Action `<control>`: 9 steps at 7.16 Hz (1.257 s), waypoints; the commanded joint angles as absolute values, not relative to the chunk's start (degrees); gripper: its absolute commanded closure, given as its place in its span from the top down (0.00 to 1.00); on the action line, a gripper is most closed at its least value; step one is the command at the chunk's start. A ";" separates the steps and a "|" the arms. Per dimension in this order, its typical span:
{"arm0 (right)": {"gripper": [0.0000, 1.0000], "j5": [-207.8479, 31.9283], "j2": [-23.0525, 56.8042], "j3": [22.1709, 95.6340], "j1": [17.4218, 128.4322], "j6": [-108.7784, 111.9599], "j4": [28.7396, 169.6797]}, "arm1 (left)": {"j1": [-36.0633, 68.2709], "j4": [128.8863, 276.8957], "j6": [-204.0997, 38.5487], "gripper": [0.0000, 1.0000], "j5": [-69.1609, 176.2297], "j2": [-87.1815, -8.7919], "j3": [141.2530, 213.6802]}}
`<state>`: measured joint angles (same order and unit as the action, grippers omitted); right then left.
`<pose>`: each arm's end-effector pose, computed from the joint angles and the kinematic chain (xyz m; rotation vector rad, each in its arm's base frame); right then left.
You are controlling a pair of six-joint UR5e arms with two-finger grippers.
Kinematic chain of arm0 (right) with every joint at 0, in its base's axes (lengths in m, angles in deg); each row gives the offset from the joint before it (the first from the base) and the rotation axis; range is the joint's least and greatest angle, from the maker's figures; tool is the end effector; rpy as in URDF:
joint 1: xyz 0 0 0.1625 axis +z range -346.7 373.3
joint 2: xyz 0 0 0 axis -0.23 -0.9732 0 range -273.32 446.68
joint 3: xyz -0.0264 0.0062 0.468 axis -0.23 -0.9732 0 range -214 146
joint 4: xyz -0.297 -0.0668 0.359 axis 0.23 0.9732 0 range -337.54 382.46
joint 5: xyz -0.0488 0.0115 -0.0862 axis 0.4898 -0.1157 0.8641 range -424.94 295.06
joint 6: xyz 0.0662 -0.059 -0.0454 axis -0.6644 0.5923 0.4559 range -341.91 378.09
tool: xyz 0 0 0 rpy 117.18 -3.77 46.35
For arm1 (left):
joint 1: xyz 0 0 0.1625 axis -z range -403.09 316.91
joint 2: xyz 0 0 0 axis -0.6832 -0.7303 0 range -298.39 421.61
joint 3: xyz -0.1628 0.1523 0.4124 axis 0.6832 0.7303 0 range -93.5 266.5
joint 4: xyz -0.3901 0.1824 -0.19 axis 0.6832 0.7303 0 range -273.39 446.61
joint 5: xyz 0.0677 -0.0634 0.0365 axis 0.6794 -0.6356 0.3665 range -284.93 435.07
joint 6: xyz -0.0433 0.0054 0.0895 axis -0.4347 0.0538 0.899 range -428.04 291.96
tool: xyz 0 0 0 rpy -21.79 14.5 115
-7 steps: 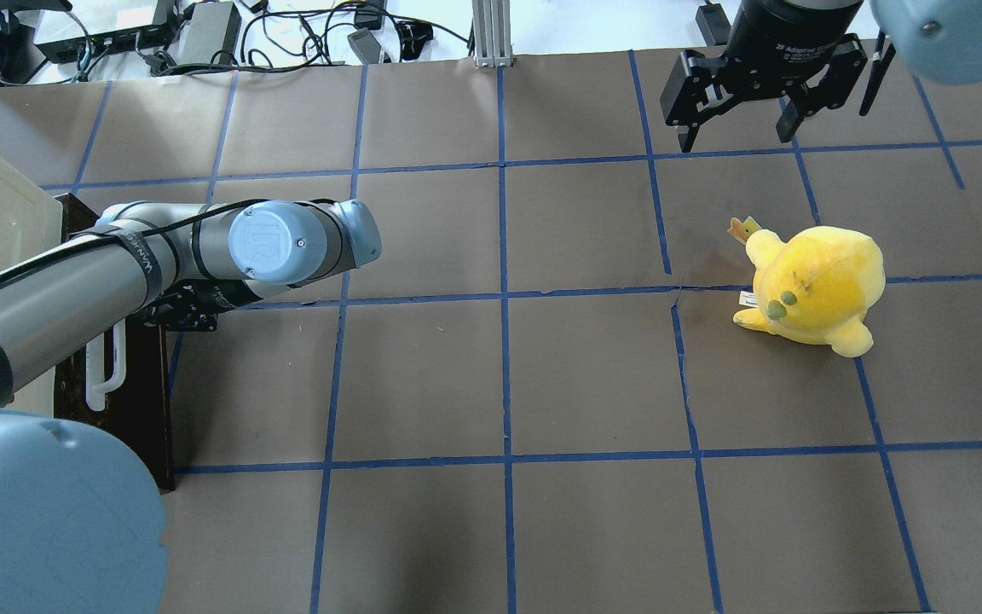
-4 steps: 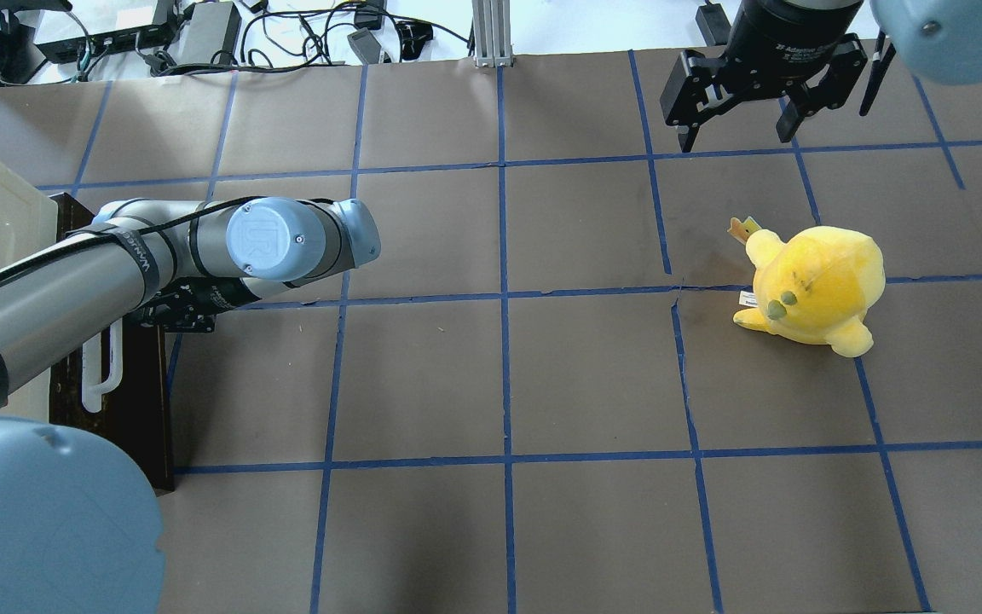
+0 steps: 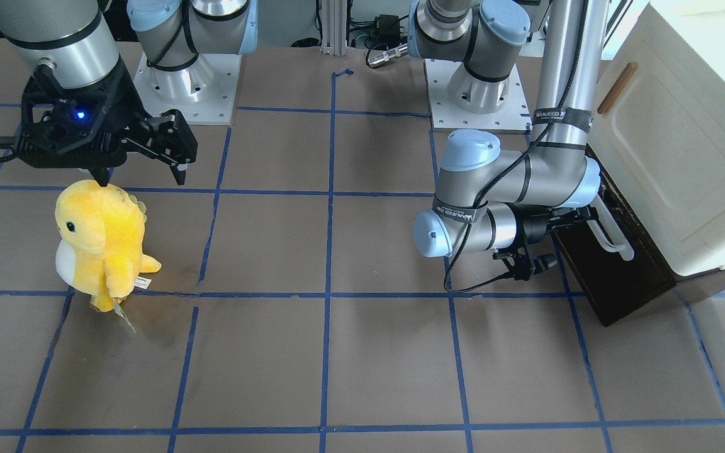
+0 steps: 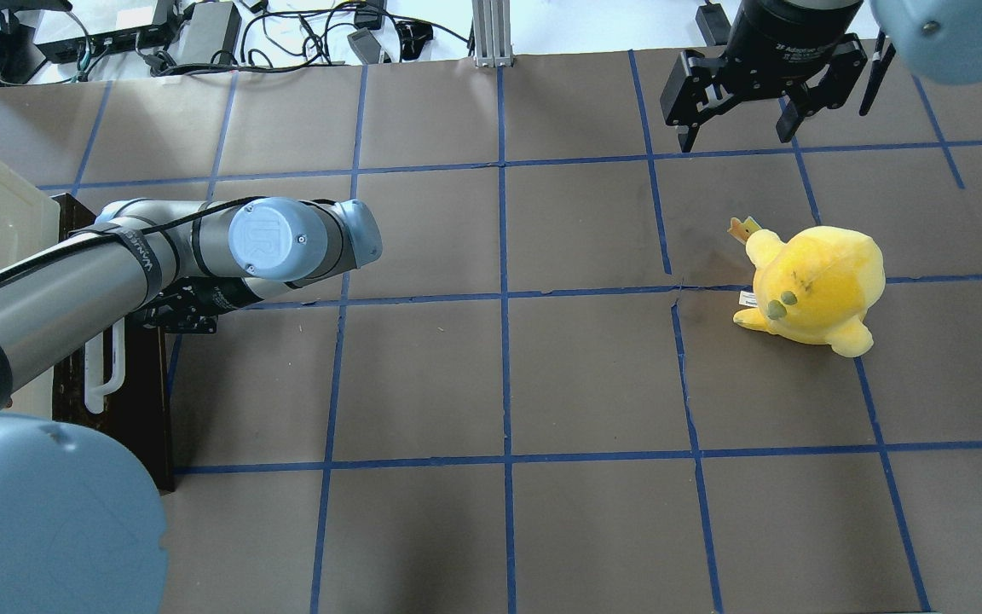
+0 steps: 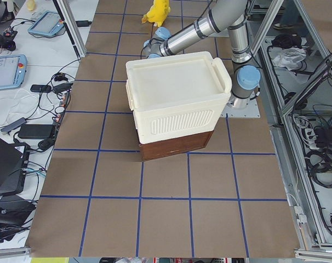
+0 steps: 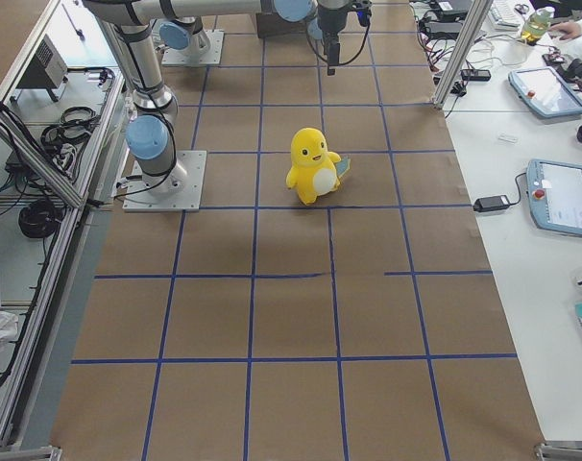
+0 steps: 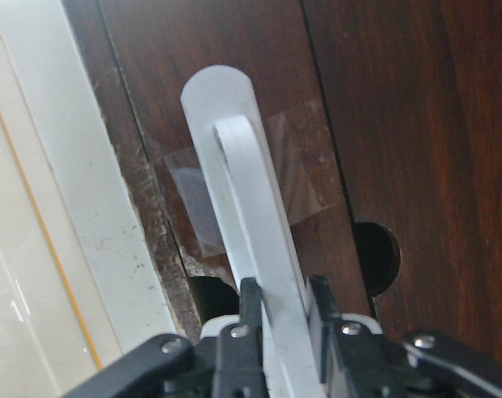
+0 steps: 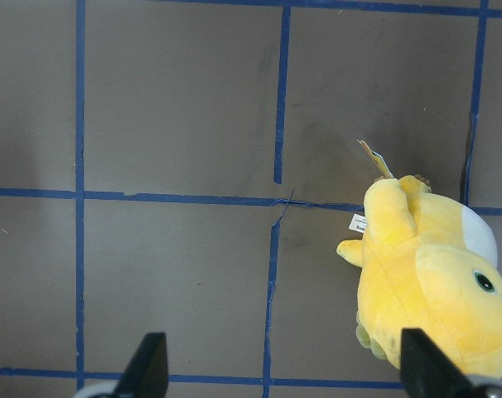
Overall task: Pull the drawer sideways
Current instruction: 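Pull the handle with the left gripper, sliding the drawer out of the cabinet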
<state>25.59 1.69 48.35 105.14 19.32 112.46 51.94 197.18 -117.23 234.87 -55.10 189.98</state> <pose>0.1516 -0.5915 0.5553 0.0835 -3.1307 0.0720 -0.0901 -0.5684 0.1862 0.0051 1.7517 0.3307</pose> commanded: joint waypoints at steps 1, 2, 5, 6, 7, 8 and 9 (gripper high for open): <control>1.00 25.68 1.69 48.35 105.14 19.32 112.46 | 52.27 197.18 -117.26 0.16 234.76 -55.03 189.86; 1.00 25.59 1.69 48.35 105.14 19.32 112.46 | 52.27 197.18 -117.26 0.16 234.76 -55.11 189.94; 1.00 25.59 1.69 48.35 105.14 19.32 112.46 | 52.36 197.18 -117.26 0.16 234.68 -55.29 189.94; 1.00 25.59 1.69 48.35 105.14 19.32 112.46 | 52.44 197.09 -117.26 0.16 234.68 -55.29 189.94; 1.00 25.59 1.69 48.35 105.14 19.32 112.46 | 52.53 197.18 -117.26 0.16 234.68 -55.11 189.94; 1.00 25.68 1.69 48.35 105.14 19.32 112.46 | 52.62 197.18 -117.26 0.16 234.68 -55.29 189.94; 1.00 25.59 1.69 48.35 105.14 19.32 112.46 | 52.71 197.27 -117.26 0.14 234.76 -55.29 189.94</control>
